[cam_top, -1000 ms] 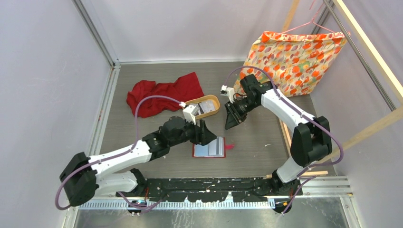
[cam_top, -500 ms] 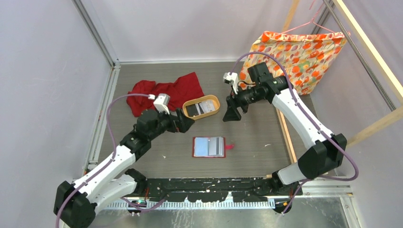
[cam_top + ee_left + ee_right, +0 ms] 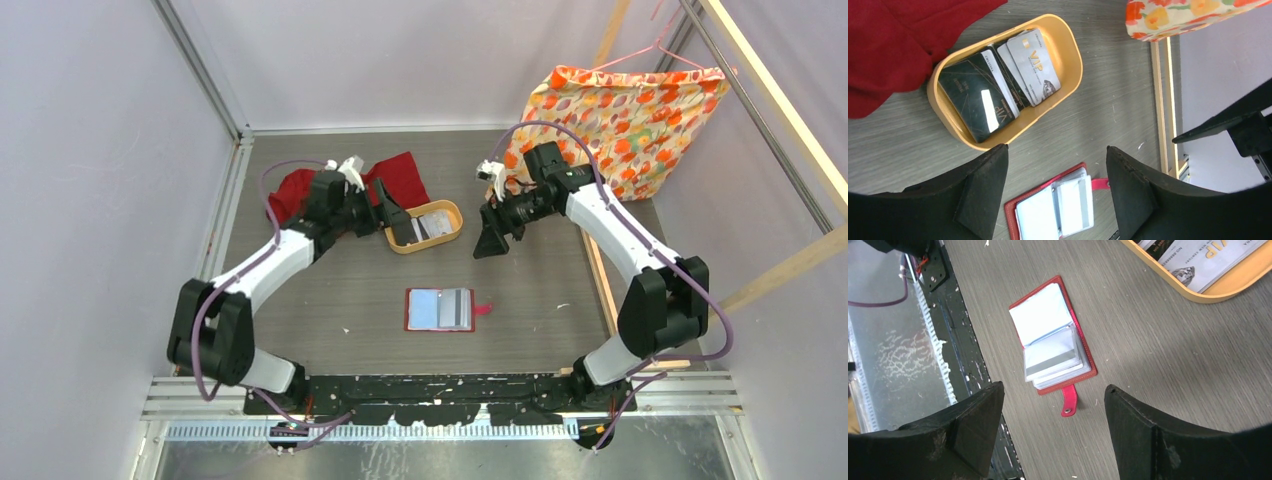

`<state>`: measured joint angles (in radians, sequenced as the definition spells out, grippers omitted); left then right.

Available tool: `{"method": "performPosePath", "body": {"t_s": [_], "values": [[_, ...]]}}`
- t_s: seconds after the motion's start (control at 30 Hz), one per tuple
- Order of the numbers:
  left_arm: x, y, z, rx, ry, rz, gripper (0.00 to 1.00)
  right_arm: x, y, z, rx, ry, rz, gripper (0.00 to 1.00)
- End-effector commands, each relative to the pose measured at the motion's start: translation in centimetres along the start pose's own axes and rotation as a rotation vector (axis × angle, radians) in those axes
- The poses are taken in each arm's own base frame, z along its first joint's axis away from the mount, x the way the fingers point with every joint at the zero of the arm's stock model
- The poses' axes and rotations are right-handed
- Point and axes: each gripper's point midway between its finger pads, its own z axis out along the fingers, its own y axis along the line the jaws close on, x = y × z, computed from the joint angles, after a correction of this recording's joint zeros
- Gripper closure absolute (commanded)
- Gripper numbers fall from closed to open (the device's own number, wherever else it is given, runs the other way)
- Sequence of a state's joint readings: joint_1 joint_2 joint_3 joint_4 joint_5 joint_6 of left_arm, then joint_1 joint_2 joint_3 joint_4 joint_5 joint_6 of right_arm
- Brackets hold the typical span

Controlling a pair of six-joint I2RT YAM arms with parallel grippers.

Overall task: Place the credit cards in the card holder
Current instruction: Pick up the credit card from the storage box.

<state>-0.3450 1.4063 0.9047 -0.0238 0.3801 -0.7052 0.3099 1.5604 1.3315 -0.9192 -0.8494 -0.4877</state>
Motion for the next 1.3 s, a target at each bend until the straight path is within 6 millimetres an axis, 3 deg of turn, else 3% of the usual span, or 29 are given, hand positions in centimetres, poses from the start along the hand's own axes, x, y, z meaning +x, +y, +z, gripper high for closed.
{"method": "performPosePath", "body": {"t_s": [0.0,0.27,0.3,0.43,0.77,1.27], "values": [[-0.7,0.0,1.4,-0.076,0.058,0.002,0.28,-1.2,-0.6,0.6,-0.019,-0.061,0.026,0.23],[-0.4,3.8,3.9,-0.513,0.088,0.123,0.32,-0.9,-1.5,1.5,-0.044,-0.036,0.080,0.23],[-0.6,3.7,4.3,-0.535,0.084,0.120,0.36,-0.8,-1.6,1.5,-0.044,-0.032,0.088,0.23],[-0.3,4.3,6.0,-0.587,0.089,0.086,0.44,-0.5,-2.1,1.4,-0.042,-0.030,0.101,0.24],[0.2,6.0,8.8,-0.688,0.118,0.064,0.38,0.0,-2.8,1.3,-0.047,-0.014,0.132,0.24],[1.3,9.0,9.4,-0.881,0.120,0.010,0.33,0.2,-2.8,1.4,-0.055,-0.007,0.137,0.24]]}}
